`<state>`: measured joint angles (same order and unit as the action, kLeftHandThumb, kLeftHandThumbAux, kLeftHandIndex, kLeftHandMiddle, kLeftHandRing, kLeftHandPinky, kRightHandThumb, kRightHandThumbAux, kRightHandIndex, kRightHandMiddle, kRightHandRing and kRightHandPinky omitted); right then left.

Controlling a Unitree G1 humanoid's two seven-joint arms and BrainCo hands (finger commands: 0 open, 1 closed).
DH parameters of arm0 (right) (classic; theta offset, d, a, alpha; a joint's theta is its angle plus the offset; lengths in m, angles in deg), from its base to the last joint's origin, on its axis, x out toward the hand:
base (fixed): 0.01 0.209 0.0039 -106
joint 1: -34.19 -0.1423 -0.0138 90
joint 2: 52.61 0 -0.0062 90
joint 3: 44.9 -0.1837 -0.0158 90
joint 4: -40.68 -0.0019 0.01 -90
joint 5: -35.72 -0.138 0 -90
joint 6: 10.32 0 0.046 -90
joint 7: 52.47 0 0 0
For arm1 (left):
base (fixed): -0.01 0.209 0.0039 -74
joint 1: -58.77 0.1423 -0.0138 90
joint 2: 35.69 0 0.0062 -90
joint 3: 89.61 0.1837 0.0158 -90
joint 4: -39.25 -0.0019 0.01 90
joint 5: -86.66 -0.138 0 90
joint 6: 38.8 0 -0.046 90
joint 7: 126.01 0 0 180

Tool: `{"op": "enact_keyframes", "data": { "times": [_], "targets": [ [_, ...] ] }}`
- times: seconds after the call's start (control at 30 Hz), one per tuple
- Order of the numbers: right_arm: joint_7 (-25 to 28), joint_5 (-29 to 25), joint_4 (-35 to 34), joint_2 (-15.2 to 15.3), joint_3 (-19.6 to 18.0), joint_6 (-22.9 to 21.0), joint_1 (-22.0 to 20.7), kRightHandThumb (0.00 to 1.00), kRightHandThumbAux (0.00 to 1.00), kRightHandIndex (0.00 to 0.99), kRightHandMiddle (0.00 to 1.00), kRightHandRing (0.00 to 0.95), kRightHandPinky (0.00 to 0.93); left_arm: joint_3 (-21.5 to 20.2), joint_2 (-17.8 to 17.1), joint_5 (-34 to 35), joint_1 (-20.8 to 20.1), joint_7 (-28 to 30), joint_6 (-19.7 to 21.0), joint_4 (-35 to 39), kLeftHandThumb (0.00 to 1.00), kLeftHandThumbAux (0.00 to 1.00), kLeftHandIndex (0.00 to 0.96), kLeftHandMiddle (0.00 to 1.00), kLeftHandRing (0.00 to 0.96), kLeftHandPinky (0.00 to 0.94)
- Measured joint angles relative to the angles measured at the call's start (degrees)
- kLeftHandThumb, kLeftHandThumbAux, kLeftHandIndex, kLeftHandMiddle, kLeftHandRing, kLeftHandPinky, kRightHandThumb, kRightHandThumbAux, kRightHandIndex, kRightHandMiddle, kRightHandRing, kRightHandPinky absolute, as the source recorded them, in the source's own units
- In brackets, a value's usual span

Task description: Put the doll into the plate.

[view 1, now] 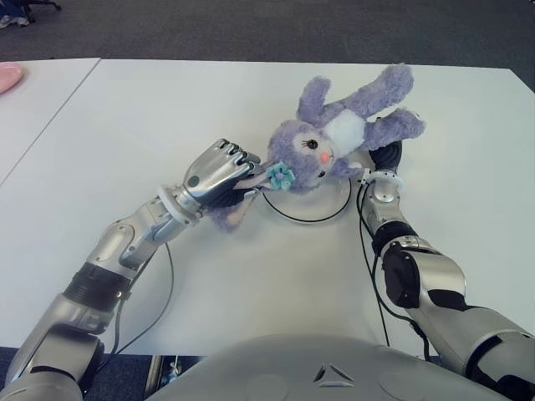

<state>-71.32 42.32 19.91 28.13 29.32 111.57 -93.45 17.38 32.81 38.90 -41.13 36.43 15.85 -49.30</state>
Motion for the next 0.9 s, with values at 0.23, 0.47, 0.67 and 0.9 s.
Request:
{"op": "enact_keyframes", "data": {
  "times": [0.23,0.47,0.67,0.9],
  "targets": [
    [-0.06,0.00,0.00,-0.01,0.09,0.03,0.00,0.764,0.883,0.283,0.172,0.269,0.350,0.00,0.58,-0.16,0.00,-0.19,-2.87,-1.34,0.690,0.767,0.805,0.882,0.875,0.885],
    [-0.07,0.00,0.00,-0.02,0.11,0.04,0.01,0.742,0.883,0.276,0.174,0.286,0.371,0.00,1.22,-0.24,0.01,-0.17,-3.76,-2.25,0.682,0.773,0.803,0.883,0.877,0.883],
    [-0.07,-0.01,0.00,-0.02,0.10,0.06,0.01,0.746,0.878,0.252,0.173,0.286,0.366,0.00,1.54,0.04,0.34,0.74,-3.72,-2.67,0.672,0.776,0.797,0.882,0.876,0.879],
    [-0.04,-0.03,0.00,-0.02,0.09,0.11,0.02,0.832,0.871,0.214,0.172,0.313,0.392,0.01,2.59,0.71,1.37,2.20,-3.19,-3.18,0.656,0.766,0.787,0.878,0.873,0.873]
  ]
}}
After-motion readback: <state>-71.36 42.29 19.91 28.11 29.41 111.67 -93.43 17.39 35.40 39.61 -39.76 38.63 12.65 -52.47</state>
